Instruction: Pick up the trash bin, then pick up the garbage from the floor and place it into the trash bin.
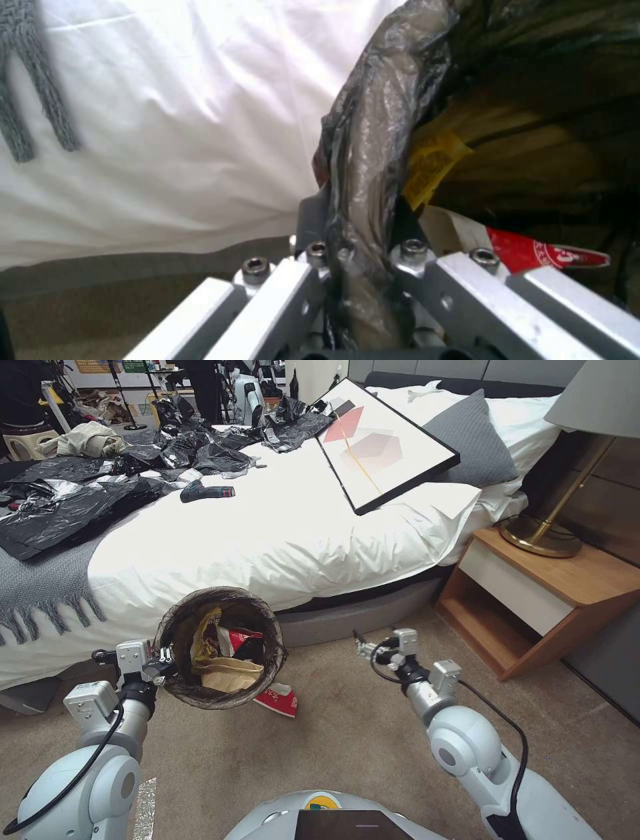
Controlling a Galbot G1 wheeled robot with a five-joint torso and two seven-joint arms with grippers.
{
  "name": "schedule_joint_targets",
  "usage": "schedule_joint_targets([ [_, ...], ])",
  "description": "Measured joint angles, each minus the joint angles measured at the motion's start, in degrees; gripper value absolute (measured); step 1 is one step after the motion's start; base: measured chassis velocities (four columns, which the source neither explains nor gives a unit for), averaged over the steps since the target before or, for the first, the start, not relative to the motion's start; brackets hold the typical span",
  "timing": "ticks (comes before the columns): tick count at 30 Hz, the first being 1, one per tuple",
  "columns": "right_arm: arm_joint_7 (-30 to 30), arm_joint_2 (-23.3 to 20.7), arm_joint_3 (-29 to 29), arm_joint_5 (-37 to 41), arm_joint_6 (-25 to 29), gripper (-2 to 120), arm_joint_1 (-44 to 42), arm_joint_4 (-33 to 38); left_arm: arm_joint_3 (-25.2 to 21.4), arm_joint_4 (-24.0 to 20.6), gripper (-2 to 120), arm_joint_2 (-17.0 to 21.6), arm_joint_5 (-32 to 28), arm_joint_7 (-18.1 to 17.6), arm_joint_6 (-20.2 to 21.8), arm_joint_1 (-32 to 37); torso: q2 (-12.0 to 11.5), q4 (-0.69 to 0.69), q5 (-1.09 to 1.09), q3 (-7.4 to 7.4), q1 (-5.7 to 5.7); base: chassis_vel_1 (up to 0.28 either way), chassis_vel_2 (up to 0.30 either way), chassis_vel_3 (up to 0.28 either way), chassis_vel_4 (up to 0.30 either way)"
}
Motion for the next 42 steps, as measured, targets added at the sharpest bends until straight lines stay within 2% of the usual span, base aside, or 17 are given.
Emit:
schedule_joint_targets([
  [1,-0.6,1.3,1.4,-3.6,2.1,100,-0.8,-0.3,0.0,0.0,0,-0.1,0.0,0.0,-0.1,0.0,0.0,0.0,0.0,0.0,0.0,0.0,0.0,0.0,0.0],
  [2,-1.2,6.8,5.7,-13.3,6.9,100,-3.0,-1.1,0.0,0.0,0,-0.2,-0.1,0.0,-0.4,0.1,0.0,-0.01,0.02,0.0,0.0,0.0,0.0,0.0,0.0],
  [3,-1.2,6.8,5.7,-13.3,6.9,100,-3.0,-1.1,0.0,0.0,0,-0.2,-0.1,0.0,-0.4,0.1,0.0,-0.01,0.02,0.0,0.0,0.0,0.0,0.0,0.0],
  [4,-1.2,11.2,9.5,-17.8,9.8,100,-4.3,-1.7,0.0,0.0,0,-0.2,-0.1,0.0,-0.9,0.4,0.0,-0.01,0.01,0.0,0.0,0.0,0.0,0.0,0.0],
  [5,-1.2,13.5,11.6,-19.4,11.4,100,-5.0,-2.1,0.0,0.0,0,-0.3,0.0,0.0,-1.4,0.7,0.0,0.0,0.02,0.0,0.0,0.0,0.0,0.0,0.0],
  [8,-1.4,15.7,14.1,-21.2,13.8,100,-6.4,-2.5,0.5,0.0,0,-0.4,0.1,0.1,-2.2,1.1,0.0,0.0,0.01,0.0,0.0,0.0,0.0,0.0,0.0],
  [21,-1.9,18.4,15.0,-24.6,17.1,100,-8.6,-3.6,1.0,0.0,0,-0.5,0.5,0.2,-3.9,1.8,0.0,0.0,0.01,0.0,0.0,0.0,0.0,0.0,0.0],
  [42,-2.4,17.1,12.2,-25.6,16.4,100,-7.8,-5.1,0.7,0.0,0,-0.7,-0.6,0.7,-2.7,1.5,0.0,0.01,0.01,0.0,0.0,0.0,0.0,0.0,0.0],
])
